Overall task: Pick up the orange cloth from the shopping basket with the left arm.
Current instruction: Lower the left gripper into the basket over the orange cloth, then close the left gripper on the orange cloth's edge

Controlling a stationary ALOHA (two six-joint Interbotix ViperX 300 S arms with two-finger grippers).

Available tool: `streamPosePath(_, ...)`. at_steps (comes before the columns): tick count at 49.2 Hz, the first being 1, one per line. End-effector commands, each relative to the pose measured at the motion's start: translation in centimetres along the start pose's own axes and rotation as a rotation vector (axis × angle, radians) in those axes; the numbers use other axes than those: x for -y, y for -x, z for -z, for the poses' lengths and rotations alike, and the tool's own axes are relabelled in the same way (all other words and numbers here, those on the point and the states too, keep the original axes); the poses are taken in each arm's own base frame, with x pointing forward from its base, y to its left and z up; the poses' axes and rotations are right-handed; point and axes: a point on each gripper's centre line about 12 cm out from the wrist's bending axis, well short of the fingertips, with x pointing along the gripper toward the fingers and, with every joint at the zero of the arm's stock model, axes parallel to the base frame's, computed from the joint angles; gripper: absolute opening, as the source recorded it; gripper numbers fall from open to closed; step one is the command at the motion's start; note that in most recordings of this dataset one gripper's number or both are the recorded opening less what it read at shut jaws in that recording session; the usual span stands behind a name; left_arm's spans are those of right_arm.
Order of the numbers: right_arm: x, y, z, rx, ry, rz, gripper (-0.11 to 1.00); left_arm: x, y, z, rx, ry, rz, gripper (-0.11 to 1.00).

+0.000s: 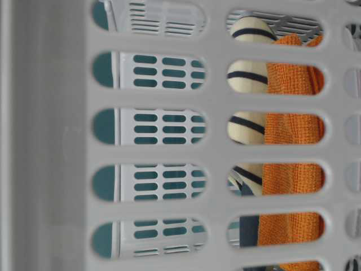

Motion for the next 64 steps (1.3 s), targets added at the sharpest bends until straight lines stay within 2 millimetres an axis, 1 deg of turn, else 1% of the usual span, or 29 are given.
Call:
streamPosePath(1,-0.1,-0.3,-0.6,0.018,-0.011,-0.006,0.0,0.2,-0.3,-2.8,0.054,-0.014,0.015,0.06)
streamPosePath(2,-0.1,-0.3,-0.7,0.021,-0.016,-0.006,0.0,0.1,-0.5,-3.5,0.049,-0.005,0.011,0.06)
streamPosePath(5,-0.1,-0.3,-0.7,0.021,-0.029,-0.003,0.0,0.1,-0.9,-4.9,0.023,0.013,0.006,0.0)
streamPosePath(11,-0.1,-0.3,-0.7,0.024,-0.034,-0.003,0.0,0.1,-2.0,-6.8,-0.106,0.035,-0.001,0.0)
streamPosePath(15,-0.1,-0.3,-0.7,0.024,-0.034,-0.003,0.0,0.2,-3.2,-7.9,-0.202,0.044,-0.001,0.0)
streamPosePath(20,-0.1,-0.3,-0.7,0.024,-0.034,-0.001,0.0,0.6,-5.3,-8.7,-0.325,0.045,0.009,0.0)
streamPosePath(26,-0.1,-0.3,-0.7,0.026,-0.034,-0.003,0.0,1.4,-8.9,-9.1,-0.47,0.037,0.026,0.0)
streamPosePath(27,-0.1,-0.3,-0.7,0.026,-0.034,-0.003,0.0,1.5,-9.8,-9.0,-0.511,0.033,0.026,0.0)
streamPosePath(30,-0.1,-0.3,-0.7,0.024,-0.034,-0.003,0.0,2.0,-11.8,-8.6,-0.592,0.029,0.033,0.0)
streamPosePath(38,-0.1,-0.3,-0.7,0.021,-0.035,-0.003,0.0,3.6,-16.7,-6.6,-0.811,0.008,0.053,0.0)
streamPosePath(42,-0.2,-0.2,-0.6,0.02,-0.036,-0.006,0.0,4.5,-18.8,-5.5,-0.901,-0.003,0.063,0.0)
streamPosePath(45,-0.2,-0.2,-0.6,0.02,-0.037,-0.01,0.0,4.9,-19.9,-4.7,-0.958,-0.01,0.066,0.0)
streamPosePath(54,-0.5,-0.2,-0.4,0.015,-0.038,-0.022,0.0,5.9,-22.3,-2.1,-1.048,-0.028,0.076,0.0)
streamPosePath(60,-0.5,-0.2,-0.4,0.016,-0.037,-0.024,0.0,6.0,-22.7,-0.9,-1.077,-0.032,0.076,0.0)
streamPosePath(64,-0.5,-0.1,-0.4,0.015,-0.036,-0.024,0.0,6.0,-22.9,-0.5,-1.081,-0.033,0.076,0.01)
